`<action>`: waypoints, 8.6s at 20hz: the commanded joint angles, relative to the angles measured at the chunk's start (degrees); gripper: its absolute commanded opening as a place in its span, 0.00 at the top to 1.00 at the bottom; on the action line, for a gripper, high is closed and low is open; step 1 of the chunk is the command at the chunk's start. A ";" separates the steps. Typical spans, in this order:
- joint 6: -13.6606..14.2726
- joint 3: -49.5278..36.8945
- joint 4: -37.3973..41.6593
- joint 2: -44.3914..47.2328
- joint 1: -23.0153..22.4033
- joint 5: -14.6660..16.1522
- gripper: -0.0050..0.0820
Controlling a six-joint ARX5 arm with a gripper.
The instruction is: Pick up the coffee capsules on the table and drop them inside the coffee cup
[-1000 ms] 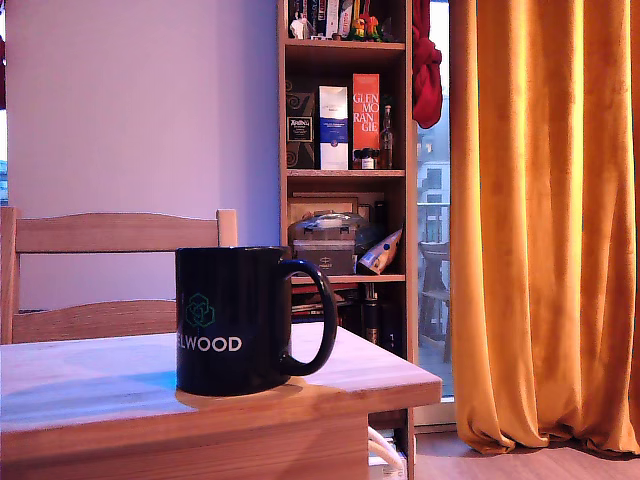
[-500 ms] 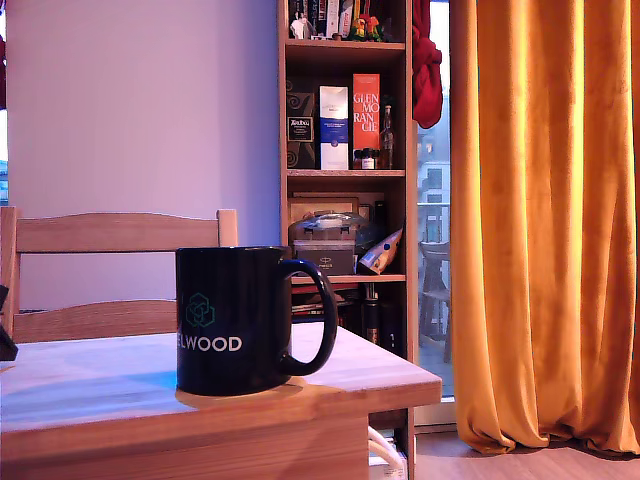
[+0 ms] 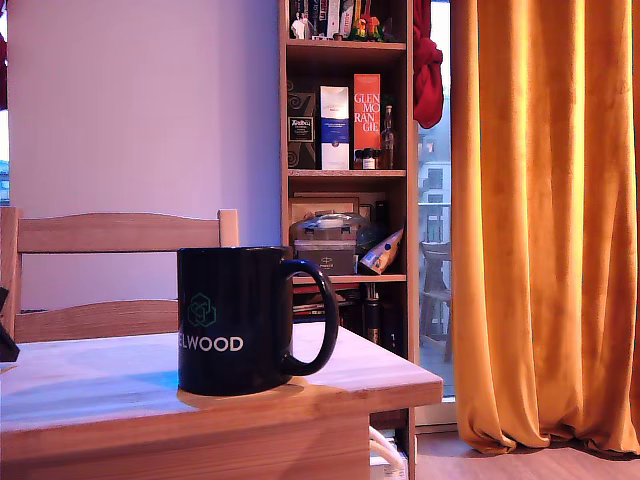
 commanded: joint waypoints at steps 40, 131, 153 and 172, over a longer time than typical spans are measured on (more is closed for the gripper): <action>-9.64 -0.11 -17.40 -39.36 -16.59 22.18 0.88; -14.12 21.24 -81.53 -51.28 -33.92 -15.28 0.97; -15.61 21.24 -77.85 -48.63 -29.64 -24.39 0.27; -7.93 11.80 -52.02 -37.64 -22.45 -11.47 0.27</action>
